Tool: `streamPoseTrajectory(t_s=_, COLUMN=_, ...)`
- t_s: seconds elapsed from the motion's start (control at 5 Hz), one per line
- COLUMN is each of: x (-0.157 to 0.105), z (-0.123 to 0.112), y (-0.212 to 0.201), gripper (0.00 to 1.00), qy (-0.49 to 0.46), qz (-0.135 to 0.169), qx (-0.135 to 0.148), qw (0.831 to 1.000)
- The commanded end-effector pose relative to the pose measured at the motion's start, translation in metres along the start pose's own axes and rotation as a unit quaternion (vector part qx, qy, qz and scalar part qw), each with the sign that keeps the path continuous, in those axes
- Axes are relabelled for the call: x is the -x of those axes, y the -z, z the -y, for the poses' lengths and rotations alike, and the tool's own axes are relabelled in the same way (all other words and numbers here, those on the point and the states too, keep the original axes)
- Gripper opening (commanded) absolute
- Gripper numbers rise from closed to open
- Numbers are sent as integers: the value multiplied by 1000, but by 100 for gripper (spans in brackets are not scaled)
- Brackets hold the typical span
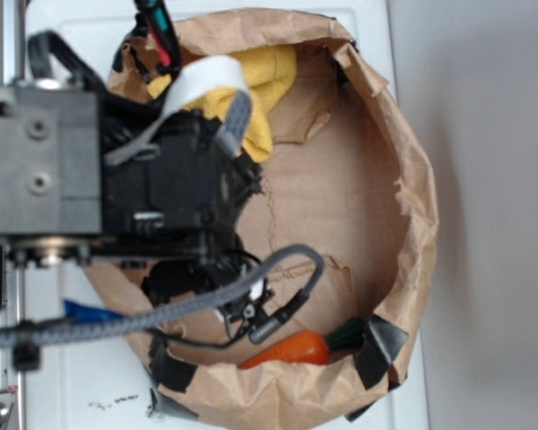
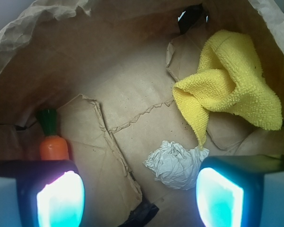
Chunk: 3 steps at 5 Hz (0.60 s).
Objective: Grab the yellow cloth.
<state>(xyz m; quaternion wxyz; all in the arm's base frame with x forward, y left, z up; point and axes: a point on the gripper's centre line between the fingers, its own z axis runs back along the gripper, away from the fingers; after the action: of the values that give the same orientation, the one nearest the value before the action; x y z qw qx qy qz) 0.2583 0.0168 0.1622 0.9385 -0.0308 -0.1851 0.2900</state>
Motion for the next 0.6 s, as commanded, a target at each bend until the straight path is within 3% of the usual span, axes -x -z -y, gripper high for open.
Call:
streamPoseTrajectory(t_s=0.0, x=-26, z=-17, y=21, gripper=100, qy=-87, qz=142, qx=-66, qw=984)
streamPoseTrajectory(t_s=0.2, x=-30, z=-22, y=38, gripper=100, qy=-113, qz=194, qx=-94, qw=970)
streamPoseTrajectory(t_s=0.4, x=-33, z=-27, y=56, gripper=100, qy=-97, qz=169, qx=-93, qw=976)
